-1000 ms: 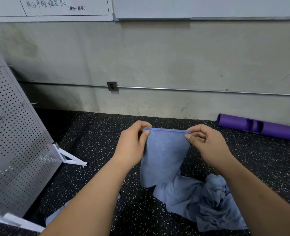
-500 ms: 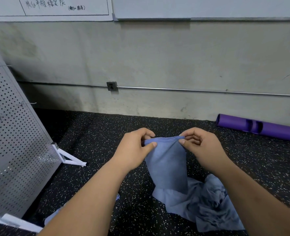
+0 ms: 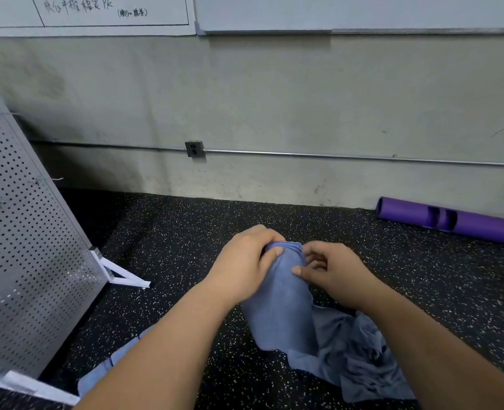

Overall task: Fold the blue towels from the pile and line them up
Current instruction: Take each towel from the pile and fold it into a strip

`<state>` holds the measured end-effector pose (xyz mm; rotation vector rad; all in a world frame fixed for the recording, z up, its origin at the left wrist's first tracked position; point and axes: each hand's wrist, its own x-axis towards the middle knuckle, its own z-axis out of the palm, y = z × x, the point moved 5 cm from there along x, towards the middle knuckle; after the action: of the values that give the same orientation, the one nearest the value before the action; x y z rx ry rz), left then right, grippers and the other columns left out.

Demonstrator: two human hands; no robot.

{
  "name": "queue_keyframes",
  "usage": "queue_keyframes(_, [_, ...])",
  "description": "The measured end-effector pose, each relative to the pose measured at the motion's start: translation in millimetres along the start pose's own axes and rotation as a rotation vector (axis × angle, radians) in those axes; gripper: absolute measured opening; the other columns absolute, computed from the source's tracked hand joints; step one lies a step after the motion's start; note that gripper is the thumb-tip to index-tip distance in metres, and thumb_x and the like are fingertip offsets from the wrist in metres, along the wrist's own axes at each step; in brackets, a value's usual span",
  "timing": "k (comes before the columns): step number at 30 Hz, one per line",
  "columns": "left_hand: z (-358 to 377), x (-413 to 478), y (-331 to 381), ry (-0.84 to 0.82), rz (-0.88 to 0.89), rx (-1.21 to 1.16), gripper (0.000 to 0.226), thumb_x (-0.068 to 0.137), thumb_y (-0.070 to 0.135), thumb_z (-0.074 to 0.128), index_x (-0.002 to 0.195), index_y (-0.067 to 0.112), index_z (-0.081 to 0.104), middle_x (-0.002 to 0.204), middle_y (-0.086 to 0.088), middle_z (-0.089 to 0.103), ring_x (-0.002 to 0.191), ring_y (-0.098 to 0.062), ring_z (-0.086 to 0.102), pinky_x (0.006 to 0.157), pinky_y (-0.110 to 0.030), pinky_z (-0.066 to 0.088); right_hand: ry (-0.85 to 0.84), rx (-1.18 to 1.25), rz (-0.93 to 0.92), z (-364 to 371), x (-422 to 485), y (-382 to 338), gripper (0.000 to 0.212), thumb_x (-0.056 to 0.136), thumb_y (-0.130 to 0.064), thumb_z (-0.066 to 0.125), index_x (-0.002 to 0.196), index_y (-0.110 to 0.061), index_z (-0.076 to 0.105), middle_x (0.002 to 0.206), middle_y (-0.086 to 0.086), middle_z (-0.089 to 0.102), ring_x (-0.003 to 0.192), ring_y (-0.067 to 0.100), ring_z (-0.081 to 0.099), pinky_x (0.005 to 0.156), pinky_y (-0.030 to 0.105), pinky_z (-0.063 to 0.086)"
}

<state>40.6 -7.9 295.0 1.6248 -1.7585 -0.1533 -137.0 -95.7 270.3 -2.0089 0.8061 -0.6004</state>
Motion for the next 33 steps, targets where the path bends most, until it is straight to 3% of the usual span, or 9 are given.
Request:
queue_keyframes(2, [-2,0,-2,0.006,0.0,-0.005,0.012,0.1,0.026,0.066,0.11,0.028,0.071,0.1,0.016,0.063,0.097,-0.01,0.061,0.091,-0.04,0.052,0.014,-0.091,0.005,-1,1,6,0.018,0.088,-0.016,0.084,0.084,-0.031,0.075,0.074,-0.008,0.068,0.065,0.006,0.055,0.07,0.03,0.055])
queue_keyframes(6, [-3,-1,0,-0.057,0.016,-0.059,0.026,0.094,0.04,0.075,0.118,0.033,0.07,0.106,0.015,0.066,0.103,-0.007,0.063,0.093,-0.038,0.053,0.06,-0.076,-0.058,-1,2,0,0.012,0.088,-0.018,0.084,0.088,-0.029,0.078,0.076,-0.01,0.072,0.065,0.005,0.056,0.069,0.025,0.054])
queue_keyframes(11, [-5,-2,5,-0.057,0.047,-0.051,0.008,0.097,0.03,0.075,0.104,0.033,0.075,0.099,0.017,0.066,0.097,-0.005,0.063,0.087,-0.037,0.053,0.041,-0.126,-0.122,8,-2,-9,0.017,0.089,-0.018,0.083,0.095,-0.034,0.079,0.082,-0.011,0.075,0.074,0.013,0.068,0.073,0.023,0.059])
queue_keyframes(13, [-10,-2,6,-0.006,0.055,-0.106,0.009,0.098,0.023,0.075,0.103,0.029,0.076,0.098,0.016,0.067,0.095,-0.006,0.065,0.085,-0.03,0.052,0.011,-0.21,-0.095,10,1,-1,0.013,0.088,-0.024,0.084,0.086,-0.031,0.073,0.077,-0.009,0.071,0.07,0.014,0.064,0.071,0.03,0.059])
queue_keyframes(16, [-24,-1,0,0.086,0.009,-0.159,0.008,0.097,0.02,0.076,0.103,0.025,0.077,0.097,0.016,0.069,0.095,-0.006,0.067,0.085,-0.023,0.051,-0.031,-0.403,-0.033,8,5,14,0.034,0.085,-0.033,0.085,0.071,-0.023,0.056,0.066,-0.006,0.058,0.06,0.006,0.046,0.063,0.033,0.047])
queue_keyframes(20, [-38,-3,-19,0.17,-0.131,-0.253,0.009,0.098,0.019,0.075,0.104,0.025,0.078,0.097,0.016,0.076,0.093,-0.004,0.07,0.086,-0.024,0.054,-0.051,-0.379,0.032,-2,4,26,0.024,0.085,-0.035,0.087,0.074,-0.035,0.065,0.068,-0.018,0.063,0.062,0.0,0.053,0.065,0.021,0.048])
queue_keyframes(24, [-53,-5,-34,0.315,-0.227,-0.377,0.008,0.1,0.017,0.073,0.102,0.023,0.078,0.091,0.012,0.076,0.085,-0.003,0.068,0.08,-0.02,0.052,-0.096,-0.403,0.059,-9,3,31,0.023,0.085,-0.035,0.087,0.076,-0.037,0.066,0.068,-0.029,0.06,0.063,0.001,0.05,0.067,0.027,0.047])
queue_keyframes(28, [-63,-11,-60,0.478,-0.369,-0.461,0.008,0.103,0.024,0.068,0.1,0.024,0.075,0.09,0.001,0.076,0.082,-0.01,0.066,0.079,-0.035,0.055,-0.076,-0.394,0.093,-24,1,30,0.014,0.084,-0.033,0.088,0.085,-0.036,0.074,0.073,-0.025,0.067,0.063,0.001,0.056,0.066,0.028,0.05])
queue_keyframes(33, [-62,-15,-80,0.545,-0.481,-0.358,0.008,0.105,0.024,0.065,0.104,0.029,0.072,0.092,0.011,0.073,0.081,-0.004,0.063,0.078,-0.028,0.049,0.091,-0.362,0.083,-50,-4,22,0.022,0.088,-0.027,0.085,0.095,-0.044,0.074,0.084,-0.021,0.075,0.076,0.004,0.069,0.069,0.025,0.054])
